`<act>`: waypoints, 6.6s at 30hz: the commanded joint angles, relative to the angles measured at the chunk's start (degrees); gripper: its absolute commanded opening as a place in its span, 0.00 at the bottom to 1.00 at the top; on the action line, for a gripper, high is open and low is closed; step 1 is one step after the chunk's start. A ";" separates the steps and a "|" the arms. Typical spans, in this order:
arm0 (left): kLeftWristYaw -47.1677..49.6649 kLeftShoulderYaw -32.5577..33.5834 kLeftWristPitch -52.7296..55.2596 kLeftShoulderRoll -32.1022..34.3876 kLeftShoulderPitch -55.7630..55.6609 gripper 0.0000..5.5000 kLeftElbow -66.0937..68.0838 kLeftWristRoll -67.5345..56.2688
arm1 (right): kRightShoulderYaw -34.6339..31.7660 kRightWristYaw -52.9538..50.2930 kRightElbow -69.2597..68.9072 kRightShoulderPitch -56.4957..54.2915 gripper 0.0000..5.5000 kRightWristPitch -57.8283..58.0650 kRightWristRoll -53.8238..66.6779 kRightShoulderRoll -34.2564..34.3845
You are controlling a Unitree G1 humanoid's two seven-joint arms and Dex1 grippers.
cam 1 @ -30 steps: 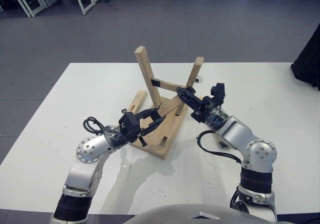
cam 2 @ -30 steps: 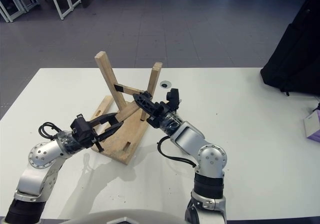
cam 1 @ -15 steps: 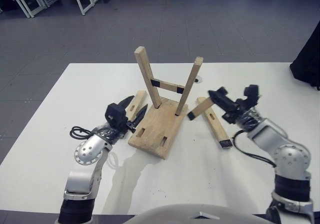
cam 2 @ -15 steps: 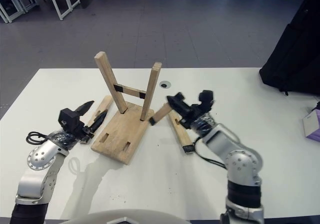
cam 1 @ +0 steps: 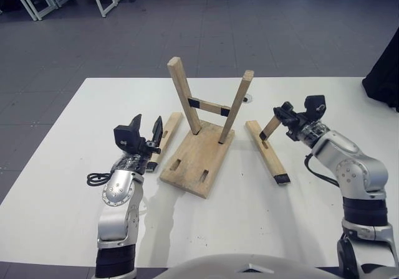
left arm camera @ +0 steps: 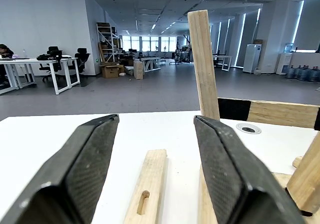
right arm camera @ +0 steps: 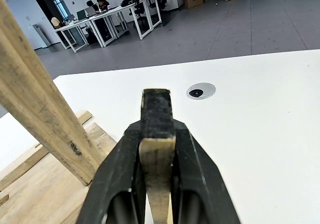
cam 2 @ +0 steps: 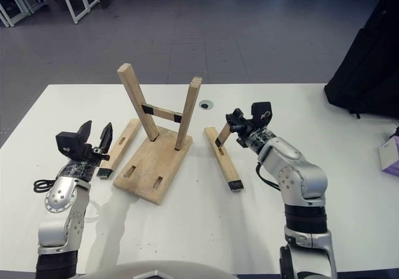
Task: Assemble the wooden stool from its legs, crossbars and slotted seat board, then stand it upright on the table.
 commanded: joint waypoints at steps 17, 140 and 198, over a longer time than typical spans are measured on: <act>1.50 -2.03 -1.96 -0.79 0.61 0.50 0.26 5.57 | -2.35 3.46 -0.22 3.06 0.07 -2.91 -5.79 0.66; 1.08 -8.80 -14.53 -1.15 5.02 0.50 7.81 14.17 | -5.20 16.00 12.69 -10.52 0.35 -11.32 -19.42 -7.84; -37.12 5.34 31.23 16.82 4.53 0.54 -10.85 -60.09 | 8.52 29.07 -19.96 12.73 0.37 -5.43 10.88 3.11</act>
